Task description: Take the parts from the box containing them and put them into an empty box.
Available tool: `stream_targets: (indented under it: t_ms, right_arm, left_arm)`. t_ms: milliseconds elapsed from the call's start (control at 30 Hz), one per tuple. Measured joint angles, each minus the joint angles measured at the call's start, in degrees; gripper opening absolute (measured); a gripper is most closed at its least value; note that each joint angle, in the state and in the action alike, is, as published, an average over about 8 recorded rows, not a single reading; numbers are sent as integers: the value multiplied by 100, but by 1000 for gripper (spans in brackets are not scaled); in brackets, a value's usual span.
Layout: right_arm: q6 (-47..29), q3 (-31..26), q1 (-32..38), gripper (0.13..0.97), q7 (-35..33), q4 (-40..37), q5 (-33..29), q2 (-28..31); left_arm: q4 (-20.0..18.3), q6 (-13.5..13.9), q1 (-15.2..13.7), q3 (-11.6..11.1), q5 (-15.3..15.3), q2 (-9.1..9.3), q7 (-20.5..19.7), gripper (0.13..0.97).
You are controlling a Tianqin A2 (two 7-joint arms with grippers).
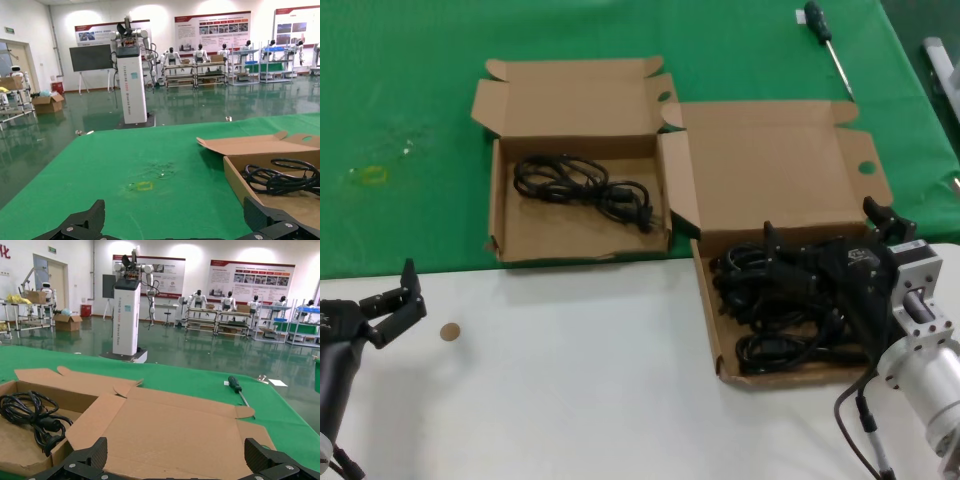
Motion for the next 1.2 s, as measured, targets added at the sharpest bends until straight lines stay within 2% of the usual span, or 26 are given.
stream_targets:
  t_ms: [1200]
  right_arm:
    - [0,0,0,966,0,0,0,0]
  left_arm:
    - [0,0,0,0,0,0,0,966]
